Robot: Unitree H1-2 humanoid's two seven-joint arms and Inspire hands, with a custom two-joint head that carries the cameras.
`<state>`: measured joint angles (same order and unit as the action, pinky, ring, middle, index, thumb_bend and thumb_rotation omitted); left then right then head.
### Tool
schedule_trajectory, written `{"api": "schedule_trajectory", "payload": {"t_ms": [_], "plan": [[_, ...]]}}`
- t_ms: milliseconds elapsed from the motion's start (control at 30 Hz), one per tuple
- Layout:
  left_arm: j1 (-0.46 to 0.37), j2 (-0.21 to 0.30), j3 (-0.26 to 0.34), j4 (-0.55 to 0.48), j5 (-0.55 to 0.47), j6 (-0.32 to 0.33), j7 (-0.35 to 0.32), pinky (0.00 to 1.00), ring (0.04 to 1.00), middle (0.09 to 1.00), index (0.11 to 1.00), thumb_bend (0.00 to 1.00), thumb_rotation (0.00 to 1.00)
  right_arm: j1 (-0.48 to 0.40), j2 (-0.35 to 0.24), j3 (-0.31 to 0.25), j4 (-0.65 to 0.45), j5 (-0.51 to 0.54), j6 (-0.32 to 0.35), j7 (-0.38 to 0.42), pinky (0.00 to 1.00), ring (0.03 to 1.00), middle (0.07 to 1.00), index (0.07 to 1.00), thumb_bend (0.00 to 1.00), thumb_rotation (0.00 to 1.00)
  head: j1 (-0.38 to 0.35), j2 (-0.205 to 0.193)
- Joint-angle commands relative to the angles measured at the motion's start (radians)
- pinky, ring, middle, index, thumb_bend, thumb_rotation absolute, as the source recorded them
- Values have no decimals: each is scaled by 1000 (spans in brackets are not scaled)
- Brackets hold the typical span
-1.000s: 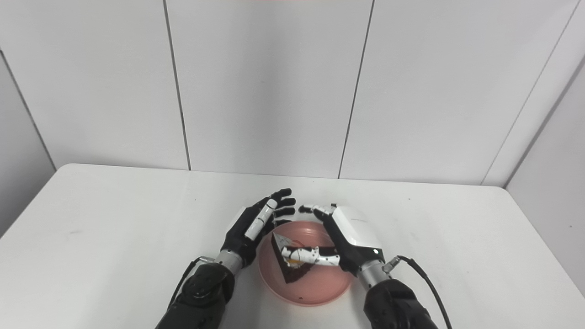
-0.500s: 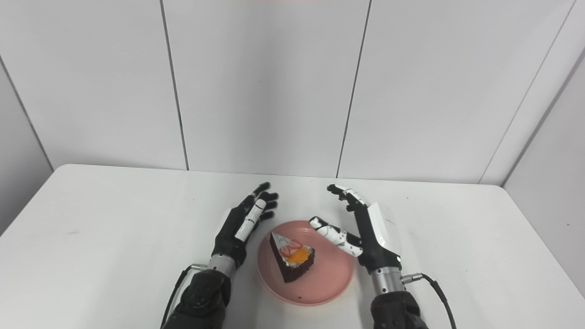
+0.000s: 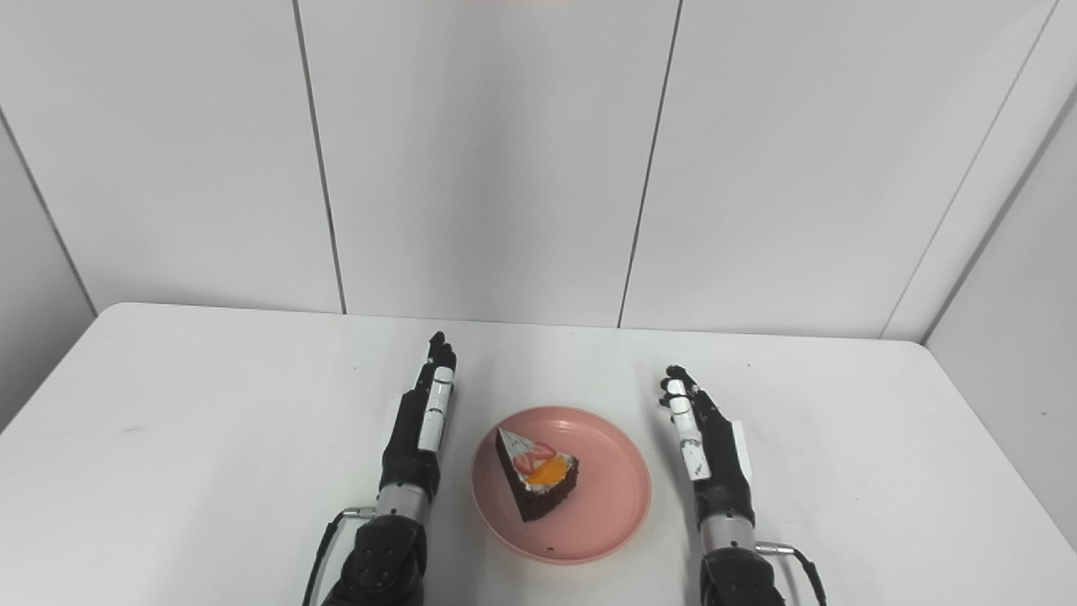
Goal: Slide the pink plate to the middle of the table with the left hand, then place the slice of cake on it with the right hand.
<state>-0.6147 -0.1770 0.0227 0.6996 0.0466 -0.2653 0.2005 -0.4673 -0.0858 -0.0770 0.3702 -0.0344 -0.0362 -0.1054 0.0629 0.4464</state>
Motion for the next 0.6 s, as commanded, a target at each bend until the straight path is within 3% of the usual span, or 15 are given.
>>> {"api": "schedule_trajectory", "payload": {"t_ms": [0,200,567], "plan": [[39,7,11,5,-11,18,7,1000,1000,1000,1000,550,969,-35,6,-5,-35,19,51,14,883,869,855,858,771,1000,1,1],[41,17,9,-2,-14,44,-2,1000,1000,1000,1000,523,974,-37,20,-11,-35,66,104,26,860,881,887,885,798,1000,-4,0],[47,21,6,-31,-17,85,-7,1000,1000,1000,1000,559,971,-39,29,-14,3,115,60,42,863,891,895,892,828,1000,-7,0]]}}
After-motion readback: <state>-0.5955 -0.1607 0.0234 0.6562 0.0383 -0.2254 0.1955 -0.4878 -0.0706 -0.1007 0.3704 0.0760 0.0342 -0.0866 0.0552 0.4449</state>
